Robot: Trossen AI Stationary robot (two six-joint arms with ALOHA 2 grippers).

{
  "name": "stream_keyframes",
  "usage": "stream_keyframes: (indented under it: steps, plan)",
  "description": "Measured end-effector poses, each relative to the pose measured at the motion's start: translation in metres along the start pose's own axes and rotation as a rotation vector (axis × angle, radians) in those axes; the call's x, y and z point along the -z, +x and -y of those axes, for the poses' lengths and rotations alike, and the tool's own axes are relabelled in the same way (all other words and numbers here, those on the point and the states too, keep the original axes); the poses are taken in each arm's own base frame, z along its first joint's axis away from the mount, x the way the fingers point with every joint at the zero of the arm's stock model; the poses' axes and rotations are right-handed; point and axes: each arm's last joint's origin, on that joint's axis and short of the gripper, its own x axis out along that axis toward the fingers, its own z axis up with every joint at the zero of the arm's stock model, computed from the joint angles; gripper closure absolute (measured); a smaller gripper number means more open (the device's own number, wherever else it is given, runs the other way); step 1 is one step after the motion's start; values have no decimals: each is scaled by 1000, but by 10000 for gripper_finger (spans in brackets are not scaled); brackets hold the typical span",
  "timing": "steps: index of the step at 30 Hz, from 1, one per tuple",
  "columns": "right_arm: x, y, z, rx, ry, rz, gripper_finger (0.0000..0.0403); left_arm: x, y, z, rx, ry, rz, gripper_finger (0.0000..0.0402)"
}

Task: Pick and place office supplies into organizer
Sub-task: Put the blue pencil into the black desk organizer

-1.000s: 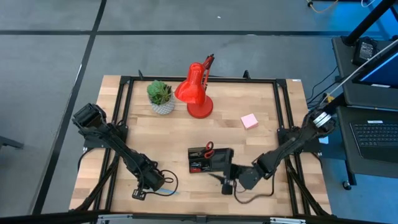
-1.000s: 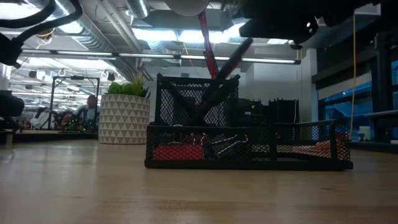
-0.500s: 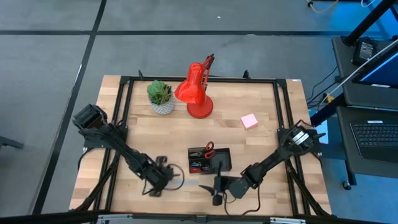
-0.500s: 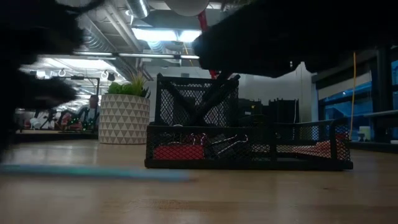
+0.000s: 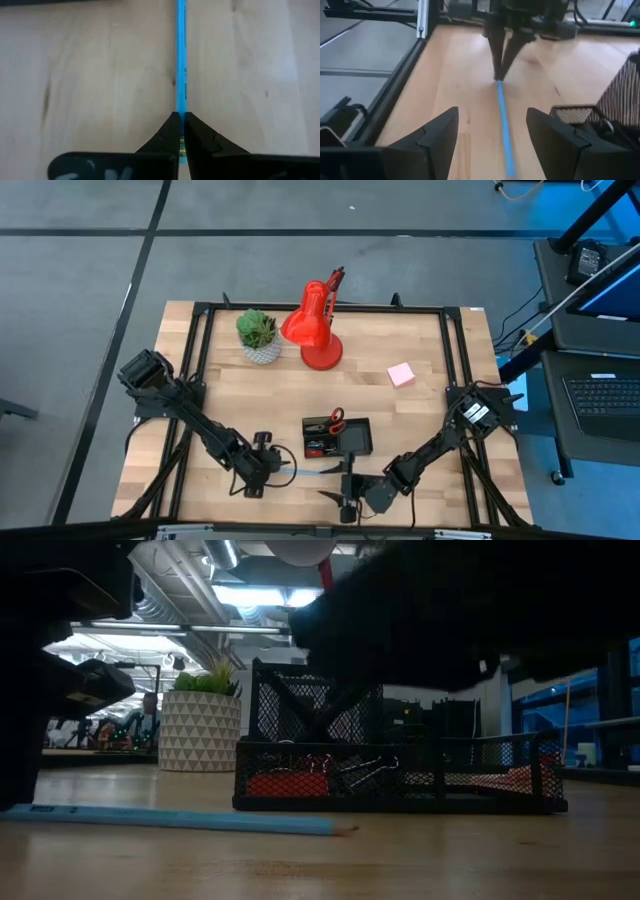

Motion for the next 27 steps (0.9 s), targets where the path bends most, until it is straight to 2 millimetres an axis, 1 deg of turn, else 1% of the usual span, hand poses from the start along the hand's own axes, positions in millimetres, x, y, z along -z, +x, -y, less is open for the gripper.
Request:
stream_keyframes:
  steps: [5,11,14,18,24,27]
  plan:
    - [9,2,3,8,38,-19,166,-1,-1,4,10,33,37,395]
    - [36,10,3,22,69,-56,166,-2,-1,4,-14,34,63,394]
    - [44,14,5,28,91,-55,166,-3,-1,5,-13,31,75,394]
    - [49,17,7,37,94,-58,166,-4,-1,5,-9,28,87,396]
    - [49,17,7,37,100,-57,166,-5,-1,6,-3,33,97,398]
    - [49,17,7,38,136,-57,166,-5,-1,6,-3,32,97,398]
